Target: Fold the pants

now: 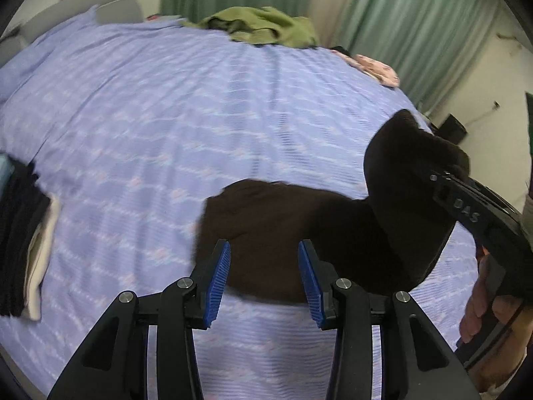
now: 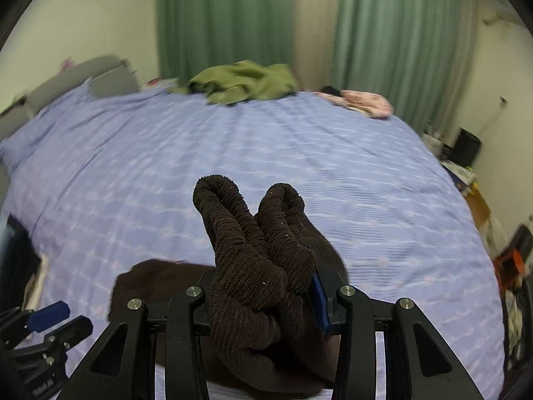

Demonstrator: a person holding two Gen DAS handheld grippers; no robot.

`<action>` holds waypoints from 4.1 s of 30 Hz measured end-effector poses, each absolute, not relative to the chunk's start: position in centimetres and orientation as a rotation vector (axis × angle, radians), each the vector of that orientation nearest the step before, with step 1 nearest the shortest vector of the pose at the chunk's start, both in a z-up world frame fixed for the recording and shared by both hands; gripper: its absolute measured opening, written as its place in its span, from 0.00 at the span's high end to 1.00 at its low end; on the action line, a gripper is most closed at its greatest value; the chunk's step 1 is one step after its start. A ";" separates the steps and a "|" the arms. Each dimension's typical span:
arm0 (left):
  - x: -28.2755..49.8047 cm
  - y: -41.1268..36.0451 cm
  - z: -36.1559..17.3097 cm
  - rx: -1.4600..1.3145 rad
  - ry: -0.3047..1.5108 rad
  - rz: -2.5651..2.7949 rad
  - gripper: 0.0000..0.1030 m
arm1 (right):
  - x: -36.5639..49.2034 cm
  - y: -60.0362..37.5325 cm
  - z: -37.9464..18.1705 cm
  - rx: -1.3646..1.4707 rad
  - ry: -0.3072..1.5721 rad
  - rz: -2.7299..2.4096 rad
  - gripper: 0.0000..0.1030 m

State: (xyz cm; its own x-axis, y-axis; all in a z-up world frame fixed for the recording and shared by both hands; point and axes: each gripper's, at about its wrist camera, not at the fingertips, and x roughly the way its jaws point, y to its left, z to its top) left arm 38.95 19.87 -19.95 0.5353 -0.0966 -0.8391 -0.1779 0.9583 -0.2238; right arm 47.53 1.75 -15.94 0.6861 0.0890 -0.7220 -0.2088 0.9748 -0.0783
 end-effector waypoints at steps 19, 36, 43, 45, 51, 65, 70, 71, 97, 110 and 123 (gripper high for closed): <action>33.8 27.4 -23.2 -0.239 1.022 0.284 0.35 | 45.2 15.7 -23.9 -0.274 0.973 0.501 0.31; 37.0 21.2 -18.1 -0.201 0.871 -0.049 0.32 | 42.5 0.4 -17.3 -0.082 0.887 0.323 0.28; 42.9 16.7 -21.2 -0.216 0.935 -0.233 0.47 | 44.2 -5.8 -21.5 0.007 0.982 0.208 0.28; 44.8 16.5 -22.6 -0.247 0.980 -0.224 0.50 | 44.6 -6.6 -22.3 0.029 1.001 0.198 0.28; 46.9 17.2 -26.1 -0.335 1.085 -0.167 0.58 | 45.4 -8.3 -24.5 0.081 1.037 0.185 0.28; 42.1 21.0 -22.7 -0.532 1.028 -0.155 0.85 | 44.3 -7.8 -24.5 0.133 1.047 0.254 0.28; 41.2 23.0 -26.5 -0.514 1.115 -0.058 0.78 | 43.6 -5.1 -24.7 0.064 1.049 0.293 0.28; 41.3 23.1 -27.4 -0.513 1.130 -0.048 0.75 | 43.5 -4.8 -24.8 0.055 1.049 0.297 0.28; 41.4 21.8 -27.5 -0.501 1.088 -0.076 0.69 | 43.8 -4.7 -28.2 0.030 1.133 0.275 0.28; 45.4 24.7 -28.4 -0.348 1.114 -0.027 0.69 | 43.2 -4.8 -27.5 0.077 1.130 0.275 0.28; 45.8 25.4 -31.9 -0.321 1.160 0.039 0.28 | 43.4 -4.2 -30.9 0.064 1.208 0.276 0.28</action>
